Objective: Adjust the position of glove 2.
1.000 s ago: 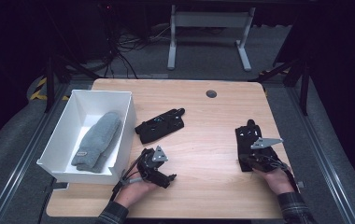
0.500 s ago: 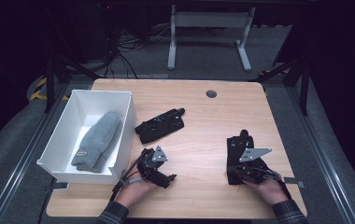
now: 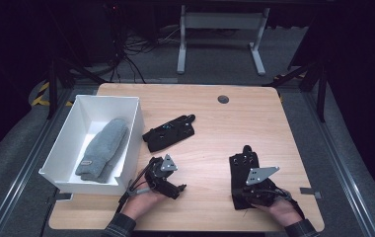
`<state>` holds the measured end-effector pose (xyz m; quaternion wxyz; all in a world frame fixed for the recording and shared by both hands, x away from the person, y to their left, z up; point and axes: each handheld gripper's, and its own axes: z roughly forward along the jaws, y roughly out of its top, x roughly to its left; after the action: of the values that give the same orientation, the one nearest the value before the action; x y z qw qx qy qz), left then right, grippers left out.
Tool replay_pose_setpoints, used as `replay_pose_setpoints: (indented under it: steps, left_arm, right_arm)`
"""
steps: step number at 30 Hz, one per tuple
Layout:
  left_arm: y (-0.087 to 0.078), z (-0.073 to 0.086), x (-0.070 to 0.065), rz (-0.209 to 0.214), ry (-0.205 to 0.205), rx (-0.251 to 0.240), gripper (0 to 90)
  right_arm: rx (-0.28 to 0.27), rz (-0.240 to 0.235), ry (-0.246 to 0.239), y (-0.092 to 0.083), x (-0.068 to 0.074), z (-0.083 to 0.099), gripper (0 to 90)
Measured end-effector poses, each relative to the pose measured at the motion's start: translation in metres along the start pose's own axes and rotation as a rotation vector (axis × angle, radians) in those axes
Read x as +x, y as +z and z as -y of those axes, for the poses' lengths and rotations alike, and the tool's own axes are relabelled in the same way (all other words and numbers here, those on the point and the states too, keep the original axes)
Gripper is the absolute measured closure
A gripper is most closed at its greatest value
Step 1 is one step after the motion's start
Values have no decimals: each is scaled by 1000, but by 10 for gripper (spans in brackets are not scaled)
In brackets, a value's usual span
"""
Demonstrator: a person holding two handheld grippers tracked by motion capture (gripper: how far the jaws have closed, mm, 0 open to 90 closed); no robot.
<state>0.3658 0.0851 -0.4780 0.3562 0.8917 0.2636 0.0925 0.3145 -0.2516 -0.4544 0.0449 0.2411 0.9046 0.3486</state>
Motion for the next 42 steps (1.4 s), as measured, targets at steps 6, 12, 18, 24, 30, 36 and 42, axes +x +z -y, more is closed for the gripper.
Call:
replay_pose_setpoints:
  steps: [6,12,18,24,30,36,42]
  left_arm:
    - [0,0,0,1,-1,0,3]
    - [0,0,0,0,-1,0,3]
    - [0,0,0,-1,-1,0,3]
    - [0,0,0,0,-3,0,4]
    - [-1,-1,1,-3,-8,-3,36]
    - [-6,-4,4,-13,-12,-3,258]
    - [-8,-15,12,-28,-54,21,570]
  right_arm:
    - [-2,-24,-27,-2,5,2,897]
    - [-61,13,-31,-13,3,-2,715]
    - [-142,148,10,-30,-14,-3,578]
    - [-182,342,166,-43,-53,14,401]
    - [-173,444,318,-53,-85,43,310]
    - [-155,480,374,-54,-96,59,241]
    - [-145,512,390,-50,-99,63,210]
